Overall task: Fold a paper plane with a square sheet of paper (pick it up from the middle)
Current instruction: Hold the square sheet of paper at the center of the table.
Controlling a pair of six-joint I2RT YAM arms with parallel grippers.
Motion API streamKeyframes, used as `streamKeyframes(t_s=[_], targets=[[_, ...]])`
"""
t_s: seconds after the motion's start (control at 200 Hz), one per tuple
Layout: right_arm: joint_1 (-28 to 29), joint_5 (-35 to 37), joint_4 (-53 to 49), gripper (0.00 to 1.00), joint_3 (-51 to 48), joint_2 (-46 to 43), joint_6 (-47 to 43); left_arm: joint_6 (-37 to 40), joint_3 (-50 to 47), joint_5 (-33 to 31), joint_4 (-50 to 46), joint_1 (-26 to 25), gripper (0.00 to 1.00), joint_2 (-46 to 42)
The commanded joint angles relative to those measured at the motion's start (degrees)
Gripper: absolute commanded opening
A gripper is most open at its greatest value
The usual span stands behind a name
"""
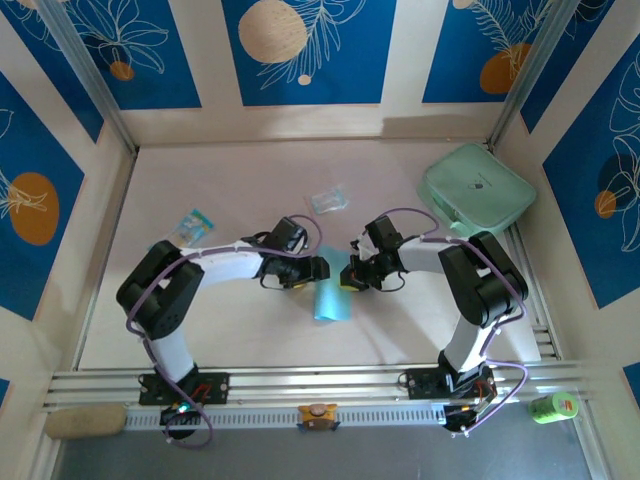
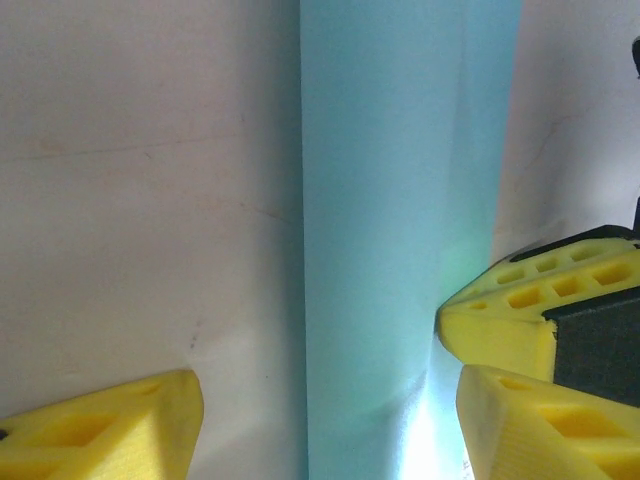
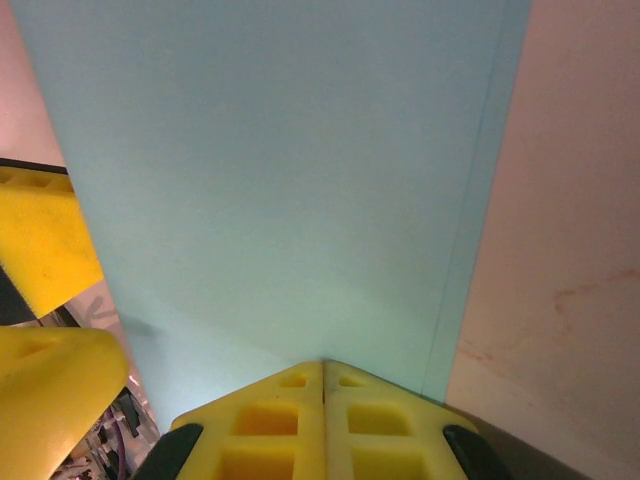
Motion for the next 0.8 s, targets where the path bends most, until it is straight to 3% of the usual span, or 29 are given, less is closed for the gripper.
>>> streamKeyframes(t_s=[0.0, 0.515, 0.79], targets=[[-0.2, -1.5, -0.3, 0.0, 0.0, 0.4, 0.2, 2.9, 2.0, 2.4, -1.2, -0.7, 0.67, 2.5], [-0.6, -3.9, 2.2, 0.05, 0.0, -0.7, 1.7, 5.6, 4.7, -3.5, -8.0, -2.3, 0.53, 5.5], [-2.3, -1.1, 3.5, 0.14, -1.9, -8.5, 5.9, 4.8, 4.6, -7.1, -10.0, -2.3, 0.51, 5.4]])
